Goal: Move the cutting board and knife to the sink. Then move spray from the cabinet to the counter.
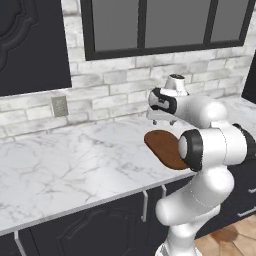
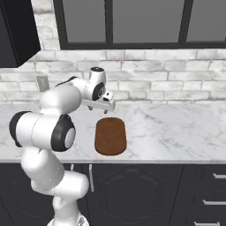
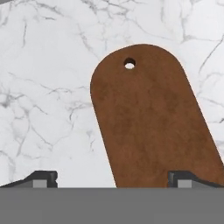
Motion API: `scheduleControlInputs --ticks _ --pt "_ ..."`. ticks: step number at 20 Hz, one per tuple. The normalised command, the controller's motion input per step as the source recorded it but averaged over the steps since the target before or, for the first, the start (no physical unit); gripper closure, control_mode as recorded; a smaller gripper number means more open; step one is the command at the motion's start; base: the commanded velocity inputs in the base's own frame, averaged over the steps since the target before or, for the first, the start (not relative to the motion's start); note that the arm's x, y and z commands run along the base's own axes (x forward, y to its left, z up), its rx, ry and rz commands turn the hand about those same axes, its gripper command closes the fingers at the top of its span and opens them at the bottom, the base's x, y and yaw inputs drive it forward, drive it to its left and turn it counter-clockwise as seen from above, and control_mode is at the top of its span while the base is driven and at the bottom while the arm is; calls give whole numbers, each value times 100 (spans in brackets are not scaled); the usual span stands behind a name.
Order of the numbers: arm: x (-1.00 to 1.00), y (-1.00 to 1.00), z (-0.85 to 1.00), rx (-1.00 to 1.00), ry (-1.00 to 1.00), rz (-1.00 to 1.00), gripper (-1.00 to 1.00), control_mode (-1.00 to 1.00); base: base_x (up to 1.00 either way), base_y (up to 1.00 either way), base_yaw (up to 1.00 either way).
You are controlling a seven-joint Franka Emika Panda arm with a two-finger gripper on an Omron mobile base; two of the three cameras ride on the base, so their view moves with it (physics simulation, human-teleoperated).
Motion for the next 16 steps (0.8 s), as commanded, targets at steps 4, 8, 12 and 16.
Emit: scheduleControlInputs --ticks 4,8,12,16 --pt "61 11 -33 -13 0 0 -100 -100 0 0 0" --pt "55 7 -34 -12 0 0 -100 -100 0 0 0" --pt "36 3 -45 -10 0 0 -100 -100 0 0 0" --pt "44 0 -42 -8 0 0 -100 -100 0 0 0"
